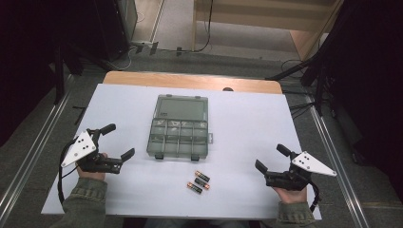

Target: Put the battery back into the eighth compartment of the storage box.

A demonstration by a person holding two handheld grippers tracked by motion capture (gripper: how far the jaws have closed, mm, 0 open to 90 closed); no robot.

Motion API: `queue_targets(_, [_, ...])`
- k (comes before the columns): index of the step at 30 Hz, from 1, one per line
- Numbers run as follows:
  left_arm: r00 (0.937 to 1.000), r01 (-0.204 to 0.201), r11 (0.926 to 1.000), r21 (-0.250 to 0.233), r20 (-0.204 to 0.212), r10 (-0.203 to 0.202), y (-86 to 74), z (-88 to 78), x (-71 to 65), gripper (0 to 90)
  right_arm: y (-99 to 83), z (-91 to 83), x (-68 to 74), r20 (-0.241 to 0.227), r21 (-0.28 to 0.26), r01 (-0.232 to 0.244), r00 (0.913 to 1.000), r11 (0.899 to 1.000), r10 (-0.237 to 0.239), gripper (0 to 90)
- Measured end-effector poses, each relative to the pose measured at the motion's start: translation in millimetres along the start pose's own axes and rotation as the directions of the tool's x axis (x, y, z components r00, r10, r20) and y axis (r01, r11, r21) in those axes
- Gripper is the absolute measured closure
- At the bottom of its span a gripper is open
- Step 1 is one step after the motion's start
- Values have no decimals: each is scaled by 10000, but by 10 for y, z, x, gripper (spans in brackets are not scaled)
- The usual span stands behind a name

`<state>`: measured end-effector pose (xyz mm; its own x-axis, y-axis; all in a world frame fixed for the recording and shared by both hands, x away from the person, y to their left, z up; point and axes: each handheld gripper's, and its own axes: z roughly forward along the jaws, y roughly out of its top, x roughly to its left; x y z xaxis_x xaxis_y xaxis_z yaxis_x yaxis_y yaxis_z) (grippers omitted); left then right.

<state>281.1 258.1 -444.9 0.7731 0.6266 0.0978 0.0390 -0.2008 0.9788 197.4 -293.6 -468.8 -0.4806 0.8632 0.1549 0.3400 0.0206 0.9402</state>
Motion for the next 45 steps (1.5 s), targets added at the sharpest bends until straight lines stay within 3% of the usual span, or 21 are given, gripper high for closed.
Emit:
queue_targets(20, [9999, -39, 9998, 172, -123, 41, -1, -33, 5, 0, 134, 172, 205, -561, 918, 623, 9968, 9938, -573, 0])
queue_targets(26, [9999, -32, 9998, 190, -122, 34, 0, -37, 4, 0, 197, 302, 333, -1002, 1726, 1136, 9902, 9784, -973, 0])
queue_targets(34, [9999, -37, 9998, 210, -130, 40, -2, -38, 8, 0, 215, 426, 453, -1332, 2245, 1718, 9805, 9592, -1445, 0])
queue_targets(37, [9999, -21, 9997, 223, -111, 23, -4, -33, 5, 0, 228, 477, 495, -1468, 2511, 1975, 9754, 9476, -1644, 0])
queue_targets(41, [9999, -22, 9998, 209, -119, 24, -3, -31, 0, 0, 236, 520, 522, -1636, 2651, 2074, 9721, 9417, -1680, 0])
queue_targets(45, [9999, -26, 9997, 227, -116, 29, -4, -32, 5, 0, 246, 630, 593, -1947, 3070, 2314, 9647, 9231, -1771, 0])
